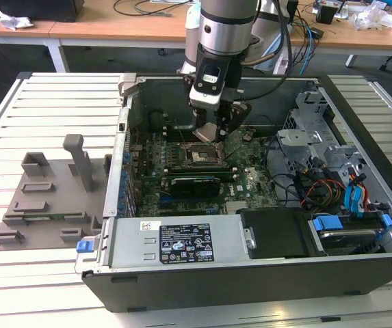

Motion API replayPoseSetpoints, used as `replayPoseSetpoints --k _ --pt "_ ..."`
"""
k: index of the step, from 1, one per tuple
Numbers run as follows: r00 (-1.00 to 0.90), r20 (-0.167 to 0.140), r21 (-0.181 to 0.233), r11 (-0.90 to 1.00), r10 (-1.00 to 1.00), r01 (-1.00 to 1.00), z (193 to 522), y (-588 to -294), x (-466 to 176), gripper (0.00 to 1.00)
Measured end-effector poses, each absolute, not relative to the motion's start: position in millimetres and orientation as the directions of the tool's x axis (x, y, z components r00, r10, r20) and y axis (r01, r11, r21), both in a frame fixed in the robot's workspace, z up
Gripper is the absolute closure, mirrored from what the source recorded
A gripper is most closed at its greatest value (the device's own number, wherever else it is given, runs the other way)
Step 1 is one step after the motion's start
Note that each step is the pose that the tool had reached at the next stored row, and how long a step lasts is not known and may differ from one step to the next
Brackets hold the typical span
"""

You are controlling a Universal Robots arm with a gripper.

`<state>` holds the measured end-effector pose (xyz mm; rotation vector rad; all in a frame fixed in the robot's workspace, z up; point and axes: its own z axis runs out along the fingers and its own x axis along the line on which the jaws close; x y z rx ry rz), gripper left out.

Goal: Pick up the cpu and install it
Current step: 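Place the cpu into insertion slot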

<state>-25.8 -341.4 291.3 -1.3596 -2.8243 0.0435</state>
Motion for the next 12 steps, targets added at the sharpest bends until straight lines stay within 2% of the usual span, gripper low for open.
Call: replayPoseSetpoints --k 12 --pt "-0.558 -0.006 -0.028 0.558 0.83 0.83 290.9 -341.4 -25.8 0.45"
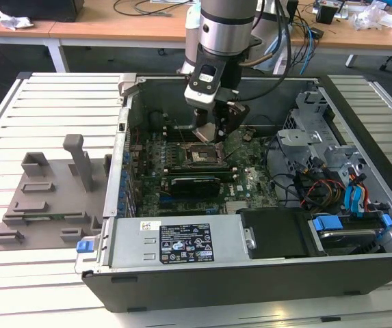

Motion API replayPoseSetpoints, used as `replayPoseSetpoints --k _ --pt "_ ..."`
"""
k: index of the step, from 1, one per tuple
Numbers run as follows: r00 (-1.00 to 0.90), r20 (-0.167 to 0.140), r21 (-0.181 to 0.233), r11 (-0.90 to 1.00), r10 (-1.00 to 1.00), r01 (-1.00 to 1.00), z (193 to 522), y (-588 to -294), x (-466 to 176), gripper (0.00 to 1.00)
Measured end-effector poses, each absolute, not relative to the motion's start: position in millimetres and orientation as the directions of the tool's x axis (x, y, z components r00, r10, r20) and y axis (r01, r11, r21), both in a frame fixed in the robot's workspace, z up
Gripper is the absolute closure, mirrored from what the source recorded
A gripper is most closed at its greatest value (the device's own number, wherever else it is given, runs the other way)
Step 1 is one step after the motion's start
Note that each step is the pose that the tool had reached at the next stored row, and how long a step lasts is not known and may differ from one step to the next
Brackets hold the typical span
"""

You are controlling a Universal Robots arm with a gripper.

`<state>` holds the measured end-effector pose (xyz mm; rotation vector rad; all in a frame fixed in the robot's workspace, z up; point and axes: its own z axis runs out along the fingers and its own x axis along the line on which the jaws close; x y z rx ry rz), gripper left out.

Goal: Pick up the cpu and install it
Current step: 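Place the cpu into insertion slot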

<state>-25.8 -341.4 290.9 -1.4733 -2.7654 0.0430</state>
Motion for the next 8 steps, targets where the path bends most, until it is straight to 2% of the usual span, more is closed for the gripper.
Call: replayPoseSetpoints --k 8 --pt "-0.495 -0.006 -0.028 0.495 0.869 0.868 290.6 -341.4 -25.8 0.45"
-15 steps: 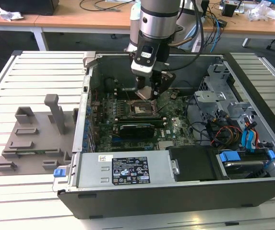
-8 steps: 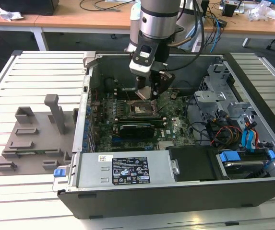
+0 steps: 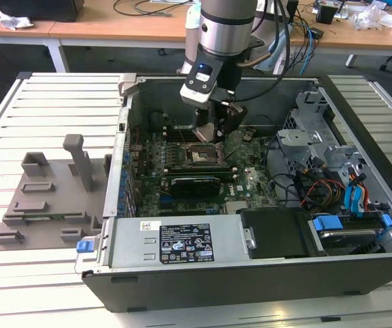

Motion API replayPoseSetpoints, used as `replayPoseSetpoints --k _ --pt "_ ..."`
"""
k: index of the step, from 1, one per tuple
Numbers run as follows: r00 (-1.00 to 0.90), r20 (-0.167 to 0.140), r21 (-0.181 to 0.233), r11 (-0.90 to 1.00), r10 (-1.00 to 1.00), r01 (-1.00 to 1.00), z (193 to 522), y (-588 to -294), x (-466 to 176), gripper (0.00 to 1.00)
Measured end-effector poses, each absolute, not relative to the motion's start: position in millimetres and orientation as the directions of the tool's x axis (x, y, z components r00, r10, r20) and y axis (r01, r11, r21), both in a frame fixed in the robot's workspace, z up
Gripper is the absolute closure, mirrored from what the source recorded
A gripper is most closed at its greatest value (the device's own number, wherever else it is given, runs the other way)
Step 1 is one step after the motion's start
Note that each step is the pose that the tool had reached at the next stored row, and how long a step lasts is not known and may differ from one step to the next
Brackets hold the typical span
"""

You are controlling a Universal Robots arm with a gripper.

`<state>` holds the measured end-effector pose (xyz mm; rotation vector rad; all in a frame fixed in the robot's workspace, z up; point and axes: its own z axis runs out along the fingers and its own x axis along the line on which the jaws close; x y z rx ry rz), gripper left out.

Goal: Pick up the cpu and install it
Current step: 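Place the cpu into insertion slot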

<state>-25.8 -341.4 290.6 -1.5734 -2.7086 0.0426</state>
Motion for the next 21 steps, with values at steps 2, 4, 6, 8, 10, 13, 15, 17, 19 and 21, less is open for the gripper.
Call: replayPoseSetpoints --k 2,4,6,8,10,13,15,17,19,21 --pt "-0.482 -0.006 -0.028 0.482 0.876 0.876 290.5 -341.4 -25.8 0.45" --pt "-0.469 -0.006 -0.028 0.468 0.883 0.883 290.5 -341.4 -25.8 0.45" --pt "-0.459 -0.006 -0.028 0.459 0.888 0.888 290.5 -341.4 -25.8 0.45" --pt "-0.446 -0.006 -0.028 0.445 0.895 0.895 290.4 -341.4 -25.8 0.45" --pt "-0.432 -0.006 -0.028 0.432 0.902 0.901 290.4 -341.4 -25.8 0.45" --pt "-0.405 -0.006 -0.028 0.405 0.914 0.914 290.2 -341.4 -25.8 0.45" --pt "-0.385 -0.006 -0.028 0.385 0.923 0.922 290.1 -341.4 -25.8 0.45" --pt "-0.367 -0.006 -0.028 0.367 0.93 0.93 290.0 -341.4 -25.8 0.45" --pt "-0.348 -0.006 -0.028 0.348 0.937 0.937 289.9 -341.4 -25.8 0.45" --pt "-0.32 -0.006 -0.028 0.319 0.947 0.947 289.8 -341.4 -25.8 0.45"
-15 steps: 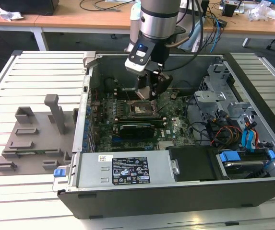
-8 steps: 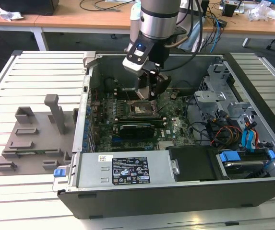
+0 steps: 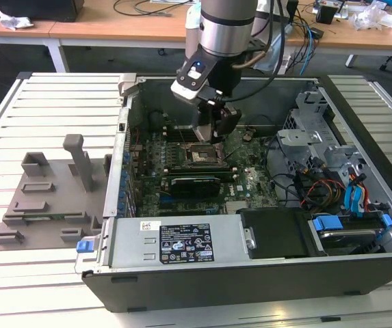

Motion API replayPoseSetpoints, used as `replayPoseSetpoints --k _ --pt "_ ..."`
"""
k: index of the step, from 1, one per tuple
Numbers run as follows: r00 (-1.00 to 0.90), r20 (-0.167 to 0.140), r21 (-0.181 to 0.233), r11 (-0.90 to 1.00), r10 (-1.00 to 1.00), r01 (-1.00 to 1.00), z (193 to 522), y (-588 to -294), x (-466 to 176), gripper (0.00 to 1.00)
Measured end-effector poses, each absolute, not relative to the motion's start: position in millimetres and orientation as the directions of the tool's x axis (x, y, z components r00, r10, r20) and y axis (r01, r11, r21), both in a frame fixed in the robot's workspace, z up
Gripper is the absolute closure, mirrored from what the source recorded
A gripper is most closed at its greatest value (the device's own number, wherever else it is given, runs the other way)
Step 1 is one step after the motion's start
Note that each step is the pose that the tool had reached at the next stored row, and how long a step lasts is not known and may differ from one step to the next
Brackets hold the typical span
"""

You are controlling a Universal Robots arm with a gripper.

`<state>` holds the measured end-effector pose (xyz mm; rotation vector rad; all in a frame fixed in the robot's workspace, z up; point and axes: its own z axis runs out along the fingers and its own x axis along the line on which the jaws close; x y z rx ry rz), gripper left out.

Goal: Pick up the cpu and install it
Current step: 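Place the cpu into insertion slot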

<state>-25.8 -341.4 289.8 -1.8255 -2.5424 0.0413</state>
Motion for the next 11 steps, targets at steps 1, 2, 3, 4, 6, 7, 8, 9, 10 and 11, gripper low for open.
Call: replayPoseSetpoints --k 1,2,3,4,6,7,8,9,10,11 --pt "-0.306 -0.006 -0.028 0.305 0.952 0.952 289.7 -341.4 -25.8 0.45" --pt "-0.297 -0.006 -0.028 0.297 0.955 0.954 289.7 -341.4 -25.8 0.45" --pt "-0.29 -0.006 -0.028 0.289 0.957 0.957 289.7 -341.4 -25.8 0.45" --pt "-0.276 -0.006 -0.028 0.276 0.961 0.961 289.6 -341.4 -25.8 0.45" --pt "-0.258 -0.006 -0.028 0.258 0.966 0.966 289.5 -341.4 -25.8 0.45" --pt "-0.246 -0.006 -0.028 0.246 0.969 0.969 289.5 -341.4 -25.8 0.45" --pt "-0.233 -0.006 -0.028 0.233 0.972 0.972 289.4 -341.4 -25.8 0.45" --pt "-0.221 -0.006 -0.028 0.221 0.975 0.975 289.4 -341.4 -25.8 0.45" --pt "-0.208 -0.006 -0.028 0.208 0.978 0.978 289.3 -341.4 -25.8 0.45" --pt "-0.196 -0.006 -0.028 0.196 0.981 0.98 289.3 -341.4 -25.8 0.45"
